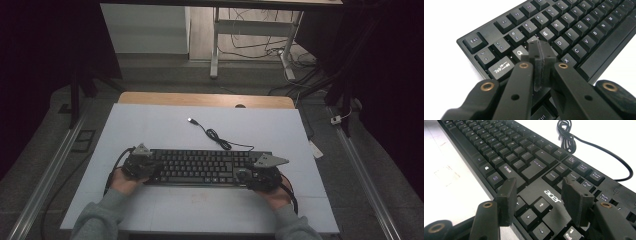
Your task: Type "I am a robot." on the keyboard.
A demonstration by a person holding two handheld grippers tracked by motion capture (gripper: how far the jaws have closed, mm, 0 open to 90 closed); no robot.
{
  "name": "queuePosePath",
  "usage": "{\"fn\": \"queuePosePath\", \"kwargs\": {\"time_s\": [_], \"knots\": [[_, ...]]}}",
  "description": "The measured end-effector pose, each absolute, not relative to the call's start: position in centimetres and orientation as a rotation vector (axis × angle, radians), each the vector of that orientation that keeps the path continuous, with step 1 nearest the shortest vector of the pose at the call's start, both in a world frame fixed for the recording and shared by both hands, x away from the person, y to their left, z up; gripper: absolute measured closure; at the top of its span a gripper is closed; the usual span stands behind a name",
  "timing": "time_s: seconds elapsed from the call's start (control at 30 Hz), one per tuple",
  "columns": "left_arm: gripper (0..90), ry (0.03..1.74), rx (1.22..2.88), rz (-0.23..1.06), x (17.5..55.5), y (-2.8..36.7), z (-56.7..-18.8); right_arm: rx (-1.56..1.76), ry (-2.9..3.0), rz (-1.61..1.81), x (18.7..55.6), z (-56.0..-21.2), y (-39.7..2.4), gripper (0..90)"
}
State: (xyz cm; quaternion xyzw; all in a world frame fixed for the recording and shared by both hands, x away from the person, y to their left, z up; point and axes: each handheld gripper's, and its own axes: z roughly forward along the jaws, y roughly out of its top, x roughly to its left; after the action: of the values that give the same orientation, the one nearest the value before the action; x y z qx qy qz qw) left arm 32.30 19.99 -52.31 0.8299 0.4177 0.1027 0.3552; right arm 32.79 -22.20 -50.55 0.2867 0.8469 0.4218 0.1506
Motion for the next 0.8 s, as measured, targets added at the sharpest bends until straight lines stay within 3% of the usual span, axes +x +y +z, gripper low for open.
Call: {"fn": "queuePosePath", "kwargs": {"time_s": [0.8], "knots": [[87.2,1.075,2.052,0.282,31.7,20.8,-51.2,0.823,2.431,1.21,32.8,-50.5,-22.2,46.6]]}}
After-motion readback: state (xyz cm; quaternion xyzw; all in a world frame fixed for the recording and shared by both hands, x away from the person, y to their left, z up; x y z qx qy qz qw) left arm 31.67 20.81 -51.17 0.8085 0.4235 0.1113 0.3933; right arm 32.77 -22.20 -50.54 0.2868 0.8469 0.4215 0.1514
